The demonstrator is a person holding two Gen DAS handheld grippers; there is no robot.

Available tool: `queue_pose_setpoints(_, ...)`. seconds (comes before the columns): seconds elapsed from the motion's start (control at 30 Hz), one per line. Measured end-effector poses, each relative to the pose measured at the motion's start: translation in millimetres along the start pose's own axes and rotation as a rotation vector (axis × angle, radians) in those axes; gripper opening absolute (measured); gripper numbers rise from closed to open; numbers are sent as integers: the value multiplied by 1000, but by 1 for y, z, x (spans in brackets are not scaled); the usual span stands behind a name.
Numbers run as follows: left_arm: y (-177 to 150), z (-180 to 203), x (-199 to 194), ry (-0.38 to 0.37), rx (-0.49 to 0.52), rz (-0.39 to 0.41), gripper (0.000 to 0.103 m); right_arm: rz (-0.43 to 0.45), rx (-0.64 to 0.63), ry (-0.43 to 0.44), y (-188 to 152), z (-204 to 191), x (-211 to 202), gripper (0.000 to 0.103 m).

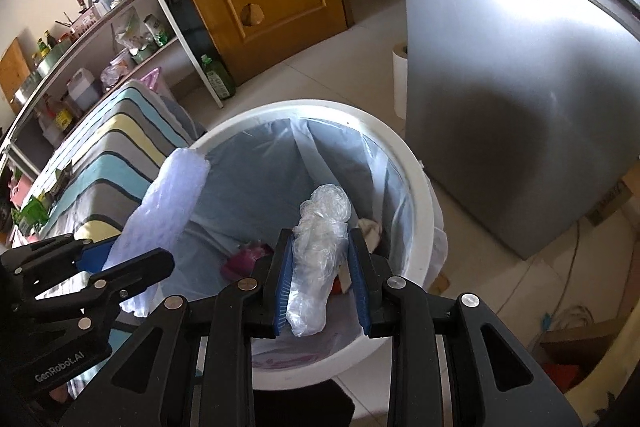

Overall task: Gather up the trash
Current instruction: 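Carry the foam net and clear bag over the bin to drop them, then open the left tool over the bin while the right tool releases the clear bag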

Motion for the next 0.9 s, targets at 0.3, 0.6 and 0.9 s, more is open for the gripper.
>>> queue_pose_setpoints(0.3,-3,-6,1,4,-13,-8,41,8,11,10,-1,-1,1,50)
queue_pose_setpoints(0.6,-1,-13,-11,6,-37,27,61,31,16,2,0,-4,-9,50)
queue_pose_setpoints(0.9,-3,-25,-33,25,-55,74,64,63,9,3,1,-14,-22,51)
Point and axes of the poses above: each gripper's, at about its wrist camera, not at the fingertips, and x roughly the way its jaws point, z to its right, y to its top, the point moved 8 cm from there along x, roughly the way its jaws point, and after that the axes turned 5 degrees about y, right-handed, at the moved point
